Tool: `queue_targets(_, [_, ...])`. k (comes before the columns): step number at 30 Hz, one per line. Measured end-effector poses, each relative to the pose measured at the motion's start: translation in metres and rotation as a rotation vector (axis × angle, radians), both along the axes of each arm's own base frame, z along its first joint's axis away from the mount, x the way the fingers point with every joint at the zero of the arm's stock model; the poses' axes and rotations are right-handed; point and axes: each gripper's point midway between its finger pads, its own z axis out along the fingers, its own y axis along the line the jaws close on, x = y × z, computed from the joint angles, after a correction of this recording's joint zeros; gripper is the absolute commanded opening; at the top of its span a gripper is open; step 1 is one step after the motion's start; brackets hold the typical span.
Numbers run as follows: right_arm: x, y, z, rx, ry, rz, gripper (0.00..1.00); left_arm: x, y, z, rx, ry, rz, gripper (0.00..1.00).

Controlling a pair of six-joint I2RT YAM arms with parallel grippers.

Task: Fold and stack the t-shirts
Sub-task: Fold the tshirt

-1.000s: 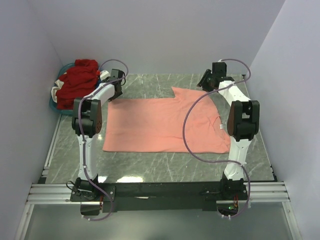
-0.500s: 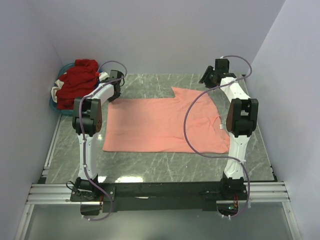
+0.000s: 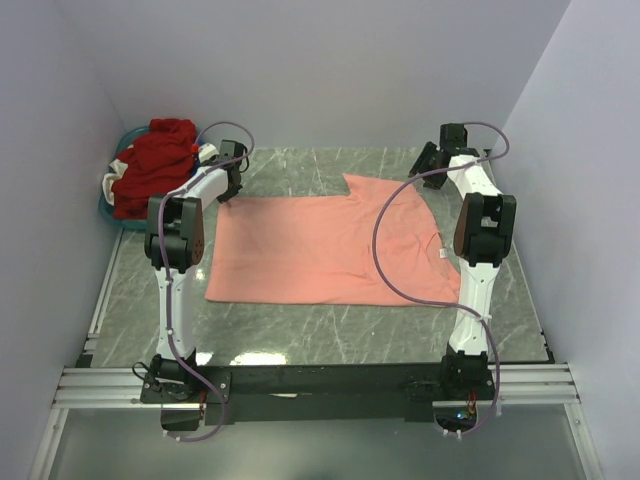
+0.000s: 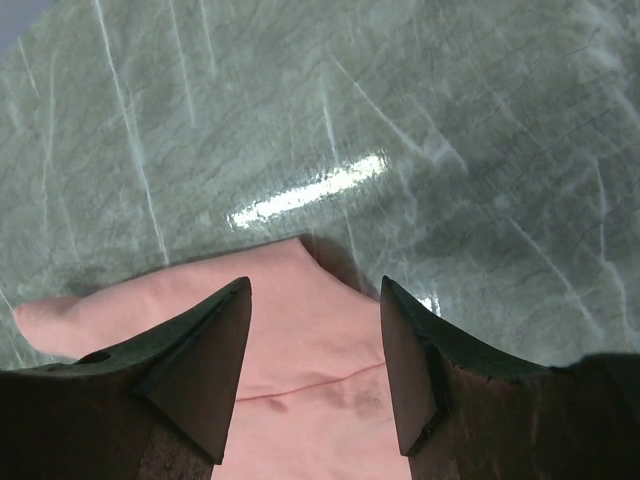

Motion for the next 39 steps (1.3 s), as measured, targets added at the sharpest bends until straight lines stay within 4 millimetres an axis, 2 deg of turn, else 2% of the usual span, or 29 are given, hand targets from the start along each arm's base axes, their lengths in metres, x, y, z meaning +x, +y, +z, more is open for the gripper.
queue_targets(8, [-0.002,0.002,-0.008,0.011,0.034,0.003,0.6,0.001,-0.001,0.0,-0.004,-0.014,-0.003,0.04])
queue_targets(14, [-0.002,0.006,-0.024,0.038,0.072,-0.013,0.57,0.002,-0.002,0.001,-0.013,-0.019,-0.008,0.03])
queue_targets(19, [0.005,0.012,-0.022,0.081,0.069,-0.024,0.53,0.002,-0.005,0.001,-0.023,-0.024,-0.016,0.03])
queue_targets(25, [0.006,0.02,-0.027,0.137,0.078,-0.03,0.32,0.002,-0.007,0.001,-0.034,-0.024,-0.026,0.01])
queue_targets(29, [0.005,0.024,-0.028,0.164,0.084,-0.032,0.13,0.002,-0.008,0.001,-0.036,-0.022,-0.032,0.01])
queue_targets(32, [0.004,0.026,-0.032,0.176,0.089,-0.032,0.03,0.002,-0.008,0.002,-0.037,-0.023,-0.033,0.01])
queue_targets(34, [0.004,0.026,-0.033,0.188,0.087,-0.033,0.0,0.002,-0.008,0.001,-0.038,-0.023,-0.035,0.01])
queue_targets(39, [0.0,0.024,-0.032,0.193,0.076,-0.037,0.0,0.002,-0.009,0.004,-0.04,-0.024,-0.043,0.01])
